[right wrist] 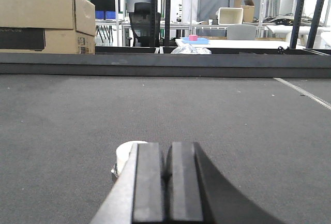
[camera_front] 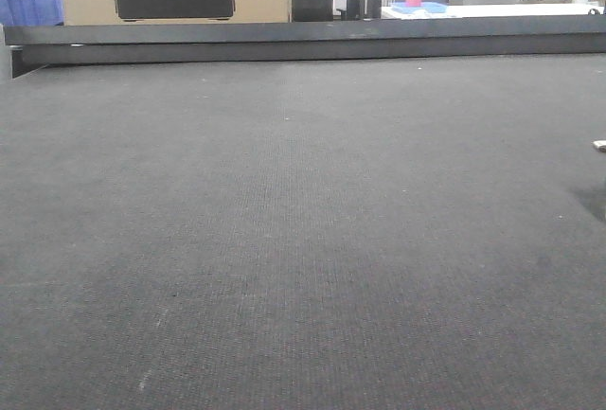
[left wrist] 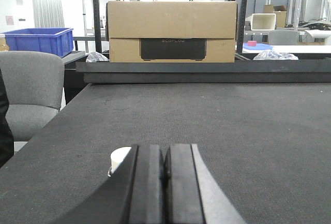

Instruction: Place valve from conveyor to right shelf box

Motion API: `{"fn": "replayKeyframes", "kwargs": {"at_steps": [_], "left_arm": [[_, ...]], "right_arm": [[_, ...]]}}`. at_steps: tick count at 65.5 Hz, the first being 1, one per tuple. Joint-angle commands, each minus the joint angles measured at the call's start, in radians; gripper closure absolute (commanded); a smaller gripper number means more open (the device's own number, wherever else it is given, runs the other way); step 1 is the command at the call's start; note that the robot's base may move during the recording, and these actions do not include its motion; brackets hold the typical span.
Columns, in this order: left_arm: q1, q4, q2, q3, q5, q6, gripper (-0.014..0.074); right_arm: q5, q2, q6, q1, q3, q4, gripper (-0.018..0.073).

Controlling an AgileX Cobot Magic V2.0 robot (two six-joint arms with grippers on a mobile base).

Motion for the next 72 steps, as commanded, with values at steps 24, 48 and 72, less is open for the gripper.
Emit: {"fn": "replayKeyframes", "kwargs": {"at_steps": [24, 48, 72], "left_arm": [[0.0, -0.008, -0.003, -0.004, -0.014, -0.007, 0.0707], [0.001, -0.008, -0.003, -0.004, -0.07, -0.007, 0.0707], [0.001, -0.001, 0.016, -0.183, 0.061, -0.007, 0.0707]], "right_arm": [[-0.024, -0.003, 0.001, -0.007, 0.0, -0.002, 0.0718], [-0.05, -0.003, 0.001, -0.007, 0.0, -0.002, 0.0718], [-0.049, -0.003, 0.001, -0.007, -0.124, -0.002, 0.0718]]}}
